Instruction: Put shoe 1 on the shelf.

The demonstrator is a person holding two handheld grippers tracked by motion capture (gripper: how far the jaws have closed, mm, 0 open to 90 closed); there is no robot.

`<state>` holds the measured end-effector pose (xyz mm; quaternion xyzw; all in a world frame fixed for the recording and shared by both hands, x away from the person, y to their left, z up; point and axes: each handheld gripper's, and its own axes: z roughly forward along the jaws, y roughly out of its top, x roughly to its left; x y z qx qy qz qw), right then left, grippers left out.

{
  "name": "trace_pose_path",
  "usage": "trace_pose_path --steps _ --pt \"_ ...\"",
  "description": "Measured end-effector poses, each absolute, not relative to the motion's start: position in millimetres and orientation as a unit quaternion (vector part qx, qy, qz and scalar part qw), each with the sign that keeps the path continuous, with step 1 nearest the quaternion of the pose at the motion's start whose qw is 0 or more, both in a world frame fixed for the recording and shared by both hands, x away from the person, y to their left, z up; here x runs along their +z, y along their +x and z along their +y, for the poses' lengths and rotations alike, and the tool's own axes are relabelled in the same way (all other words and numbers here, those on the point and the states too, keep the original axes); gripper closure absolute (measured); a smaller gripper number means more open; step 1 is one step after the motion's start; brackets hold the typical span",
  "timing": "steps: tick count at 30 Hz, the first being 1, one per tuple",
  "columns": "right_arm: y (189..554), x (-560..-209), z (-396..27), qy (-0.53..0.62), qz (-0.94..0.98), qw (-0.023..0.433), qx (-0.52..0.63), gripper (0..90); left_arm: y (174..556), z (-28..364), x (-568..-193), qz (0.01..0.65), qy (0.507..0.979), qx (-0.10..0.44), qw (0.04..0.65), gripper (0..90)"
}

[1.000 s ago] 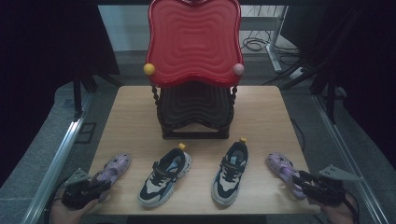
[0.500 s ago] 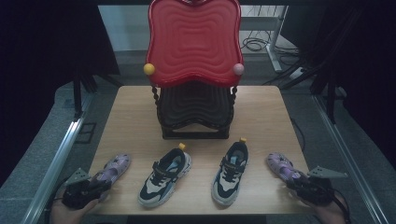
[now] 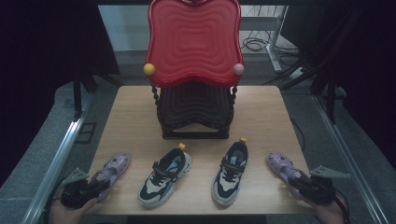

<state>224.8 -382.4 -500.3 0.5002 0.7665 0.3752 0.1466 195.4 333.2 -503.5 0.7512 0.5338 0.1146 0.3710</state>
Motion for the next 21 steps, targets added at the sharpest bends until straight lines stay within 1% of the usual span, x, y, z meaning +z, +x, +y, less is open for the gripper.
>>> trace_pose_path --steps 13,21 --pt "223.6 -494.5 -387.1 0.510 0.751 0.161 0.387 85.8 198.7 345.4 -489.8 0.558 0.717 0.128 0.397 86.9" --pt "220.8 -487.6 -389.9 0.519 0.734 0.180 0.400 85.9 201.4 347.6 -482.6 0.555 0.703 0.135 0.425 86.8"
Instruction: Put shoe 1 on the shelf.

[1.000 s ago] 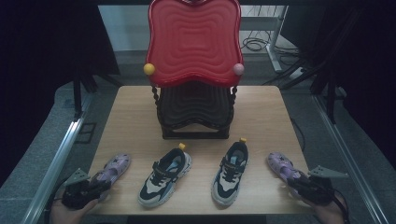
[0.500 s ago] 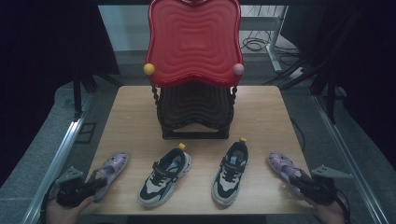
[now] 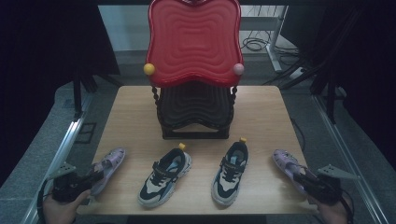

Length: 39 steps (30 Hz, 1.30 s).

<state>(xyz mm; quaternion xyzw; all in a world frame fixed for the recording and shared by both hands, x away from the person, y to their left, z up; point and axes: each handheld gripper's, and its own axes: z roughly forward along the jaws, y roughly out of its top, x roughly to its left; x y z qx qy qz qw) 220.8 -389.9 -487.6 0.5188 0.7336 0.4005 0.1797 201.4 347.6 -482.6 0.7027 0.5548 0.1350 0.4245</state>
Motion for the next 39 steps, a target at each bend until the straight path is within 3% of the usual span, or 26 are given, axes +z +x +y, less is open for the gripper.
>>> trace_pose_path --steps 18,39 --pt "227.5 -455.9 -383.2 0.501 0.692 0.194 0.482 85.8 217.2 330.3 -447.0 0.511 0.687 0.149 0.495 86.7" --pt "266.1 -420.8 -330.9 0.438 0.697 0.184 0.537 85.7 251.3 289.0 -400.8 0.450 0.700 0.156 0.532 86.7"
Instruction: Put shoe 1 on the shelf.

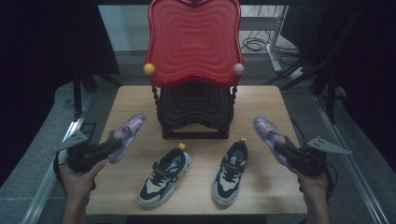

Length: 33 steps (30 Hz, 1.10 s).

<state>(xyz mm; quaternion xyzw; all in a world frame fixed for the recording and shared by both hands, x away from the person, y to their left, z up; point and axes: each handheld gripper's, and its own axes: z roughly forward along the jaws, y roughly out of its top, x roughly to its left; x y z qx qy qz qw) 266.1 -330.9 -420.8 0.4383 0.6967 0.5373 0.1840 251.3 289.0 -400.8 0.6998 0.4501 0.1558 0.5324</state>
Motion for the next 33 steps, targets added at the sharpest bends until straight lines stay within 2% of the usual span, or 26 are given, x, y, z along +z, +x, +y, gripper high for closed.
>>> trace_pose_path --steps 9,33 --pt "271.3 -413.9 -315.5 0.421 0.696 0.179 0.553 85.7 254.0 280.9 -392.1 0.440 0.703 0.160 0.536 86.6" --pt "276.5 -420.9 -297.7 0.412 0.708 0.160 0.551 85.5 262.2 263.5 -398.4 0.429 0.703 0.163 0.543 86.5"
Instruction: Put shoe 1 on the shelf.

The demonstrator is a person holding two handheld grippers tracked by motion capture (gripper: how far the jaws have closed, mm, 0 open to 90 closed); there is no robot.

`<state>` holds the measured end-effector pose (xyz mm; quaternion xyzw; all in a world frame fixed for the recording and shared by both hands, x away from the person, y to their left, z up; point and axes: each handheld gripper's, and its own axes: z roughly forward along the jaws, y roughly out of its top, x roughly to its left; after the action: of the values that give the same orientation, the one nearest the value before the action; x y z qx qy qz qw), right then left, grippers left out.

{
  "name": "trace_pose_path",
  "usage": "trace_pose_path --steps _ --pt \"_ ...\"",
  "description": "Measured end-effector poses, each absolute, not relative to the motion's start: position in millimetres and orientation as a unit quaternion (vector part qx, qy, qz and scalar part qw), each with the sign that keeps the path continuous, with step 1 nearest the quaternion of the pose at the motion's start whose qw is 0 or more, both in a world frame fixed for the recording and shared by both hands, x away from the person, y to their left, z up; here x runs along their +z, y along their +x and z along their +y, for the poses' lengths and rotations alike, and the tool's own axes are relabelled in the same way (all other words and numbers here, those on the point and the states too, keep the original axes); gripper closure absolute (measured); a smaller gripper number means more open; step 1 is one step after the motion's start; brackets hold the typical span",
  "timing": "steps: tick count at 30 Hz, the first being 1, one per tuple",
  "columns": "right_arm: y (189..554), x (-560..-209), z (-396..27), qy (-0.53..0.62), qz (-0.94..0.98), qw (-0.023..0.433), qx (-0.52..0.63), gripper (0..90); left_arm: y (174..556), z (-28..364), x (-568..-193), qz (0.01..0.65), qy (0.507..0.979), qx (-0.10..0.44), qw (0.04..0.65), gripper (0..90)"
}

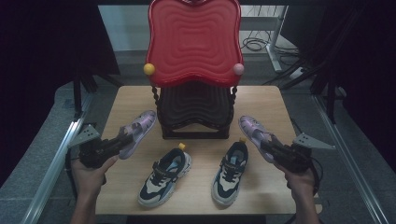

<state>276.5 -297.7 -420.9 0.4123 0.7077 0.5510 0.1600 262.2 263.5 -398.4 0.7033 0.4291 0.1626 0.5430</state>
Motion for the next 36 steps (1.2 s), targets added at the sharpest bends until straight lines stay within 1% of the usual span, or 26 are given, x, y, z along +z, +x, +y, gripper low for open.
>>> trace_pose_path --steps 4,8,14,18,23,36 --pt "278.2 -423.0 -289.9 0.406 0.714 0.154 0.549 85.5 266.3 258.3 -401.9 0.427 0.703 0.160 0.545 86.5" --pt "277.0 -421.1 -282.3 0.397 0.717 0.159 0.551 85.5 270.6 252.0 -404.0 0.422 0.705 0.154 0.549 86.5" --pt "279.2 -417.0 -267.8 0.383 0.727 0.148 0.550 85.4 275.6 244.5 -400.1 0.409 0.706 0.148 0.559 86.2" --pt "282.2 -414.6 -256.9 0.374 0.732 0.143 0.551 85.3 274.7 241.9 -396.9 0.406 0.706 0.152 0.560 86.1" --pt "284.5 -412.1 -247.4 0.364 0.734 0.138 0.557 85.2 272.4 240.3 -396.2 0.398 0.708 0.144 0.566 86.2" --pt "294.4 -408.8 -227.3 0.356 0.735 0.134 0.561 85.1 281.3 222.9 -394.2 0.386 0.713 0.139 0.569 86.3"
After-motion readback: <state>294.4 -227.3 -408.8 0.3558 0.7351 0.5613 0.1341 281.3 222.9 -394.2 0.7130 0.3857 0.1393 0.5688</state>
